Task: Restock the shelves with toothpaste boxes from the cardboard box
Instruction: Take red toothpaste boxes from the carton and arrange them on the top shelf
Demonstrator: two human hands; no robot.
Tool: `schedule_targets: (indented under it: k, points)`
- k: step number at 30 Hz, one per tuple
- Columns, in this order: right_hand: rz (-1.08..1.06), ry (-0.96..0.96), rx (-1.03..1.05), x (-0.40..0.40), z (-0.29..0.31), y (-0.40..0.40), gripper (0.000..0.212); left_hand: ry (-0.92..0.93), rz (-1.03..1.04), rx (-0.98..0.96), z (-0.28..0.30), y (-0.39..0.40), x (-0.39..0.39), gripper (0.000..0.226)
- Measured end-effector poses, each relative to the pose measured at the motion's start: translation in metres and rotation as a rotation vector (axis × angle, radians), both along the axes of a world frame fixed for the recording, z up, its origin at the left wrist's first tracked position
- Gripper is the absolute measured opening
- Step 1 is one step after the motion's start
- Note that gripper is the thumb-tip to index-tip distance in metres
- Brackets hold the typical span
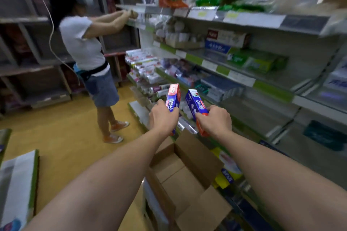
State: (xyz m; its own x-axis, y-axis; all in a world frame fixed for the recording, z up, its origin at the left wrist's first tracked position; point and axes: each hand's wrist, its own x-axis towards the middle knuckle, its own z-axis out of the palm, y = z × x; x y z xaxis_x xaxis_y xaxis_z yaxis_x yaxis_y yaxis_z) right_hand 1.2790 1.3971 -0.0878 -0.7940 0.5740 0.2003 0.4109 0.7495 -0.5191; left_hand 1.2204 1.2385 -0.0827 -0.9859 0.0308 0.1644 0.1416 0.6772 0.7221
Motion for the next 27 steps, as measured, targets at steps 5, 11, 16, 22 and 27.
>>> schedule_targets:
  k: [5,11,16,22,27]
  points:
    - [-0.027,0.126,0.061,0.036,0.066,0.019,0.049,0.104,-0.031,0.109,0.065,0.023,0.028,0.035]
    - [-0.074,0.28,0.163,0.091,0.137,0.046,0.05,0.244,-0.076,0.276,0.133,0.059,0.078,0.034]
    - [-0.133,0.395,0.185,0.159,0.182,0.076,0.046,0.341,-0.132,0.374,0.182,0.097,0.144,0.03]
    - [-0.174,0.501,0.192,0.253,0.22,0.117,0.05,0.446,-0.228,0.44,0.222,0.133,0.221,0.025]
    - [-0.221,0.577,0.213,0.341,0.244,0.154,0.046,0.482,-0.306,0.448,0.248,0.167,0.294,0.026]
